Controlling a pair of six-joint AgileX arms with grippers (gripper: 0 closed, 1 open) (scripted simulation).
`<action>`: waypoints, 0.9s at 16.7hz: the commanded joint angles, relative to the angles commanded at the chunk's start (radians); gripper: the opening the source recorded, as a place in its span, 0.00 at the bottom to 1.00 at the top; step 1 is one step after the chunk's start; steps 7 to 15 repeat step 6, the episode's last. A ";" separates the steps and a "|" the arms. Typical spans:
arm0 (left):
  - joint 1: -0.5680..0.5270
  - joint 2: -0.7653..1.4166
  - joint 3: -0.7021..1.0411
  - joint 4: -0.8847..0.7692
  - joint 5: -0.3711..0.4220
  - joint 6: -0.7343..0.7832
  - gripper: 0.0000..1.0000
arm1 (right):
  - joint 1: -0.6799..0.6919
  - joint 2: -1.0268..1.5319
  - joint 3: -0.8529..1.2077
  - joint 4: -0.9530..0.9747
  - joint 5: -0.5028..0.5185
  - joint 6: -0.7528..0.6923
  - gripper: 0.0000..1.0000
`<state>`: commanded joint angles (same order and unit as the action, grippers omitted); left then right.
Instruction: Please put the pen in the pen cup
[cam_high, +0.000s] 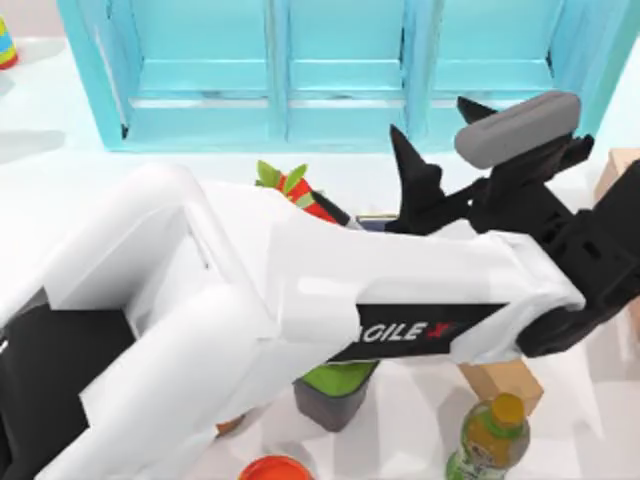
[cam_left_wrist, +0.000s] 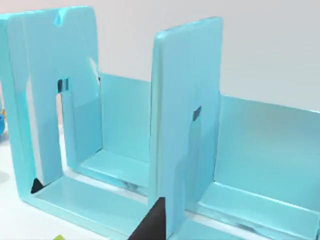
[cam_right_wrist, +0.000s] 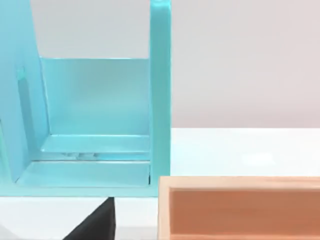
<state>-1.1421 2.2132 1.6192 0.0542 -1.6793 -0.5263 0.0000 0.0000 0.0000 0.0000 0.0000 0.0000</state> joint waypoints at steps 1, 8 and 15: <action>0.000 0.000 0.000 0.000 0.000 0.000 1.00 | 0.000 0.000 0.000 0.000 0.000 0.000 1.00; 0.000 0.000 0.000 0.000 0.000 0.000 1.00 | 0.000 0.000 0.000 0.000 0.000 0.000 1.00; 0.000 0.000 0.000 0.000 0.000 0.000 1.00 | 0.000 0.000 0.000 0.000 0.000 0.000 1.00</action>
